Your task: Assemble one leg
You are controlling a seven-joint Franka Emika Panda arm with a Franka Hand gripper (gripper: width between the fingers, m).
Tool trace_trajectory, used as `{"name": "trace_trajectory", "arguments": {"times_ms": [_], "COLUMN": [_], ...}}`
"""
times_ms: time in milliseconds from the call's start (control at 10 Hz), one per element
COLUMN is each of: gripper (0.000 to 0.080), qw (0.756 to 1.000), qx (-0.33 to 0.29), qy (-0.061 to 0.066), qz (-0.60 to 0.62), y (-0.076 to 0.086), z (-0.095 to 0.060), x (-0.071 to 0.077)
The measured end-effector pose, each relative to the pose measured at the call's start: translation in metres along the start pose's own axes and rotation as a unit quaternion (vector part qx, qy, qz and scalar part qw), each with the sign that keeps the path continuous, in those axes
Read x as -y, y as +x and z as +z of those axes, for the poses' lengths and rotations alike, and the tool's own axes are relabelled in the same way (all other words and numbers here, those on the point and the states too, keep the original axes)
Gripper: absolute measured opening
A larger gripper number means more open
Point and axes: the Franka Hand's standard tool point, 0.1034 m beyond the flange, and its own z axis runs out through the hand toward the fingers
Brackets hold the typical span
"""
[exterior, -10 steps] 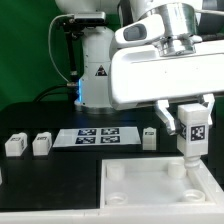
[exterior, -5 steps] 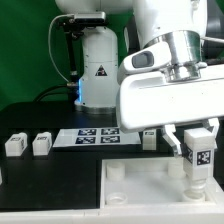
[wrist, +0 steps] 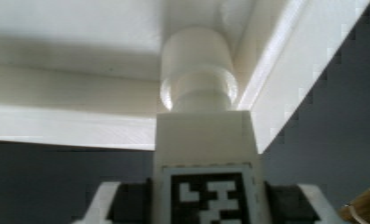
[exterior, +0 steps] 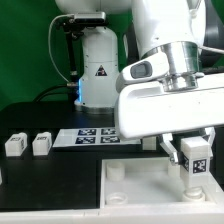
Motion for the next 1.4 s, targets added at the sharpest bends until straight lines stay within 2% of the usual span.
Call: {"name": "trace_trajectory", "arguments": {"times_ms": [400, 900, 1000, 1100, 1400], "gripper": [0.0288, 0.0289, 0.0477, 0.061, 0.0647], "qw": [1.0, 1.0, 1.0, 1.0, 1.0], "qx": [0.009, 0.003, 0.003, 0.003, 0.003], "qy": [0.001, -0.001, -0.001, -0.001, -0.001], "qz": [-0.001, -0.002, -0.002, -0.002, -0.002], "y": [-0.012, -0.012, -0.012, -0.012, -0.012], "z": [0.01, 0.011, 0.011, 0.011, 0.011], "x": [0.002, 0.001, 0.001, 0.001, 0.001]}}
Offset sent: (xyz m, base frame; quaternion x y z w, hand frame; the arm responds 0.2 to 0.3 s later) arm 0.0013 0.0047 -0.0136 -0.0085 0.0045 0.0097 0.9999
